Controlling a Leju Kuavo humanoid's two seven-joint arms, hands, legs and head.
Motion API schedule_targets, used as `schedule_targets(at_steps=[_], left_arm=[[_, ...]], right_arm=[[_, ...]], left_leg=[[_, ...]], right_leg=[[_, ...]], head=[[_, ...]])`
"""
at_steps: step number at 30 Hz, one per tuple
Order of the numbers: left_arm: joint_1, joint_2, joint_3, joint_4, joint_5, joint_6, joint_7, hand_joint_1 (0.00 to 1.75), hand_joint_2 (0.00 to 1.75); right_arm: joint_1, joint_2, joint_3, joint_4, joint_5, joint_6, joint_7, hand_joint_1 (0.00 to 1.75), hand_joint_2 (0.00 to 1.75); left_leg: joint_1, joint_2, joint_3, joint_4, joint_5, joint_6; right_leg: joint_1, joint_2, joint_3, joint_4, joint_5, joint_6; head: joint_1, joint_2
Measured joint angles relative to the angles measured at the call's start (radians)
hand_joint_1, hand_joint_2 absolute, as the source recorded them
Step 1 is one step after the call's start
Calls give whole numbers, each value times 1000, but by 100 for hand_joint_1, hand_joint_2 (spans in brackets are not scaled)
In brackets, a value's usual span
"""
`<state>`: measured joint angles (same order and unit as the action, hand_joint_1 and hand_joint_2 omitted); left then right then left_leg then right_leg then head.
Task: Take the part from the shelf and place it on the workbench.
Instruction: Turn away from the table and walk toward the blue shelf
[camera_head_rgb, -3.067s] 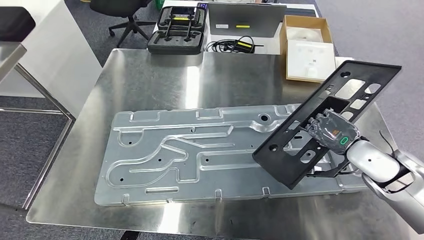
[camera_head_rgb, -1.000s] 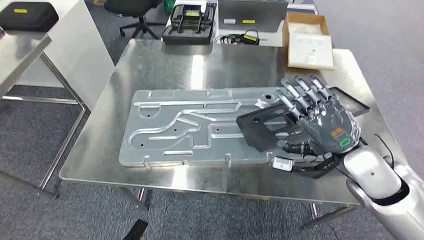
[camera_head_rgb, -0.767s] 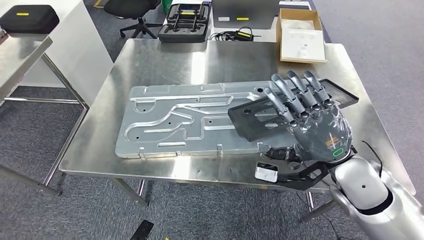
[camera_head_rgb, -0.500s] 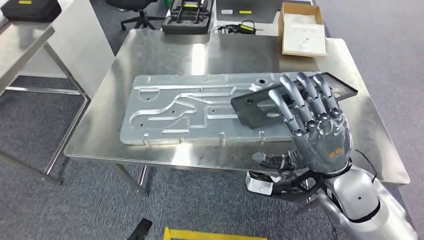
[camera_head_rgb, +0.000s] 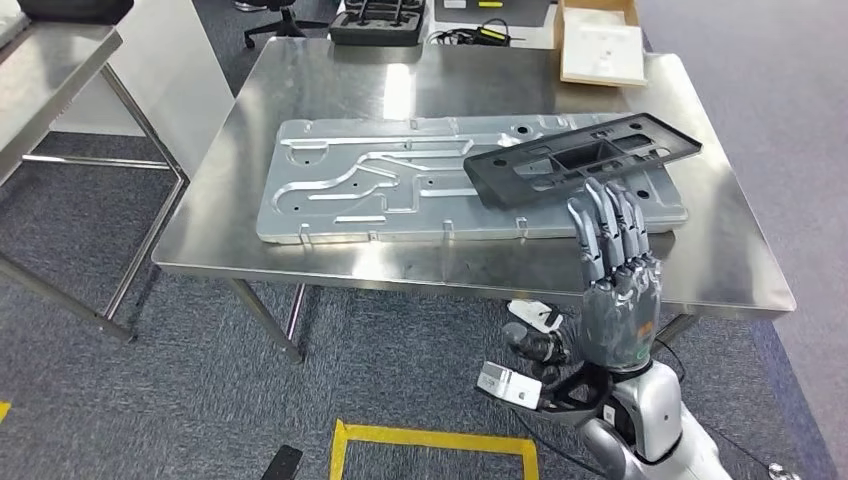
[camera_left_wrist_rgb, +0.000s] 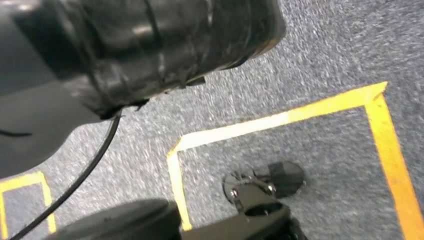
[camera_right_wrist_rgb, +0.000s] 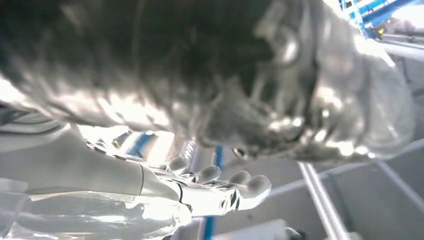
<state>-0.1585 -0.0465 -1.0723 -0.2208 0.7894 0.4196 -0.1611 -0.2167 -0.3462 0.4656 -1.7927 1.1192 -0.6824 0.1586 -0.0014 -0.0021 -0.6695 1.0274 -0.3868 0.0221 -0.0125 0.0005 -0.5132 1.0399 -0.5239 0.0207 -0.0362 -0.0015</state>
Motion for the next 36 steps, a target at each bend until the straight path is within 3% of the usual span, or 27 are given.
schedule_targets(at_steps=[2, 3, 5, 7, 8, 9, 10, 12, 14, 15, 16, 18, 19, 21, 23, 24, 25, 26, 28, 30, 31, 32, 34, 35, 36], left_arm=[[4, -2, 6, 0, 12, -3, -10, 0, 0], [8, -2, 9, 0, 16, -4, -12, 0, 0], [16, -3, 16, 0, 25, -4, -10, 0, 0], [19, -3, 19, 0, 32, -8, 2, 0, 0], [19, -3, 21, 0, 35, -11, 9, 0, 0], [19, -3, 23, 0, 38, -16, 16, 0, 0], [19, -3, 27, 0, 44, -23, 20, 0, 0], [19, -2, 35, 0, 59, -47, 23, 0, 0], [18, 0, 42, 0, 74, -72, 24, 0, 0], [17, 1, 45, 0, 79, -80, 24, 0, 0], [17, 2, 49, 0, 82, -85, 25, 0, 0], [20, 2, 52, 0, 87, -89, 27, 0, 0], [21, 2, 52, 0, 89, -90, 29, 0, 0], [22, 4, 52, 0, 90, -90, 32, 0, 0], [22, 5, 52, 0, 86, -93, 41, 0, 0], [22, 5, 52, 0, 83, -99, 50, 0, 0], [23, 5, 52, 0, 79, -107, 61, 0, 0], [25, 5, 52, 0, 73, -117, 73, 0, 0], [26, 5, 52, 0, 60, -135, 93, 0, 0], [27, 5, 52, 0, 49, -147, 106, 0, 0], [27, 5, 52, 0, 44, -150, 112, 0, 0], [27, 5, 52, 0, 38, -153, 117, 0, 0], [27, 5, 51, 0, 29, -155, 125, 0, 0], [27, 5, 50, 0, 25, -156, 127, 0, 0], [29, 5, 50, 0, 23, -156, 129, 0, 0]], right_arm=[[31, 29, -7, 37, -35, -3, -37, 0, 0], [46, 45, -12, 58, -51, -3, -62, 0, 0], [72, 77, -23, 99, -87, -3, -116, 0, 0], [95, 108, -38, 150, -154, -3, -168, 0, 0], [107, 125, -44, 185, -217, -3, -192, 0, 0], [117, 140, -47, 225, -306, -2, -216, 0, 0], [126, 154, -49, 268, -419, 0, -244, 0, 0], [133, 173, -49, 358, -689, 25, -323, 0, 0], [133, 186, -49, 468, -946, 78, -402, 0, 0], [132, 192, -49, 528, -1034, 103, -426, 0, 0], [132, 198, -49, 595, -1099, 122, -446, 0, 0], [131, 207, -49, 708, -1160, 139, -484, 0, 0], [130, 211, -49, 759, -1178, 141, -508, 0, 0], [123, 218, -47, 849, -1195, 144, -535, 0, 0], [119, 228, -42, 942, -1196, 158, -502, 0, 0], [122, 233, -37, 987, -1198, 172, -476, 0, 0], [126, 238, -34, 1031, -1206, 195, -445, 0, 0], [131, 242, -31, 1074, -1218, 224, -412, 0, 0], [136, 248, -29, 1161, -1251, 291, -336, 0, 0], [137, 252, -29, 1235, -1269, 350, -253, 0, 0], [135, 254, -29, 1266, -1271, 375, -209, 0, 0], [134, 255, -27, 1294, -1269, 399, -160, 0, 0], [133, 259, -21, 1347, -1267, 438, -67, 0, 0], [133, 260, -18, 1371, -1266, 452, -34, 0, 0], [133, 262, -15, 1391, -1266, 461, -14, 0, 0]], left_leg=[[3, -1, 0, 0, 10, -13], [5, -2, -5, 7, 0, -19], [8, -3, -30, 67, -77, -27], [9, -2, -59, 181, -176, -33], [9, -2, -64, 233, -198, -34], [9, -2, -59, 266, -195, -35], [9, -2, -39, 270, -172, -34], [8, -3, 55, 184, -131, -24], [2, -4, 174, 34, -152, -11], [-2, -4, 209, -17, -166, -6], [-5, -5, 222, -44, -171, -2], [-7, -3, 209, -50, -148, 8], [-6, -1, 200, -54, -134, 15], [-4, 4, 173, -61, -104, 29], [-7, 5, 135, -59, -74, 35], [-8, 5, 114, -58, -59, 35], [-10, 5, 92, -55, -44, 35], [-10, 5, 69, -50, -31, 33], [-9, 5, 28, -34, -11, 27], [-9, 6, 1, -15, 3, 17], [-9, 8, -4, -9, 10, 11], [-9, 10, -6, -8, 18, 5], [-6, 11, -10, -5, 23, -7], [-4, 10, -19, 10, 0, -13], [-2, 9, -33, 43, -43, -19]], right_leg=[[3, 0, -6, -8, 9, -15], [3, -2, -12, -10, 18, -23], [1, -5, -34, -13, 42, -39], [4, -5, -66, -12, 67, -46], [6, -6, -83, -12, 80, -47], [7, -6, -102, -11, 94, -46], [9, -6, -121, -11, 108, -46], [11, -6, -156, -9, 137, -42], [12, -6, -173, -11, 160, -34], [11, -6, -173, -14, 170, -30], [9, -8, -171, -19, 182, -24], [5, -8, -169, -31, 201, -12], [4, -8, -176, -25, 188, -7], [2, -5, -201, 37, 104, -2], [1, -4, -231, 168, -4, -1], [2, -4, -237, 229, -28, -2], [3, -3, -232, 273, -30, -2], [3, -3, -210, 278, -8, -3], [4, -3, -114, 191, 37, -4], [8, -3, -3, 43, 13, -6], [10, -2, 27, -7, -8, -9], [14, -1, 38, -32, -18, -13], [13, -2, 25, -35, -4, -26], [12, -4, 16, -35, 8, -33], [11, -6, 2, -37, 22, -41]], head=[[2, 0], [3, 0], [0, 0], [-2, 0], [-2, 0], [-2, 0], [-2, 0], [-2, 0], [-2, 0], [-1, 0], [-3, 0], [-8, 0], [-10, 0], [-6, 0], [-1, 0], [1, 0], [2, 0], [2, 0], [2, 0], [3, 0], [4, 0], [5, 0], [8, 0], [9, 0], [8, 0]])
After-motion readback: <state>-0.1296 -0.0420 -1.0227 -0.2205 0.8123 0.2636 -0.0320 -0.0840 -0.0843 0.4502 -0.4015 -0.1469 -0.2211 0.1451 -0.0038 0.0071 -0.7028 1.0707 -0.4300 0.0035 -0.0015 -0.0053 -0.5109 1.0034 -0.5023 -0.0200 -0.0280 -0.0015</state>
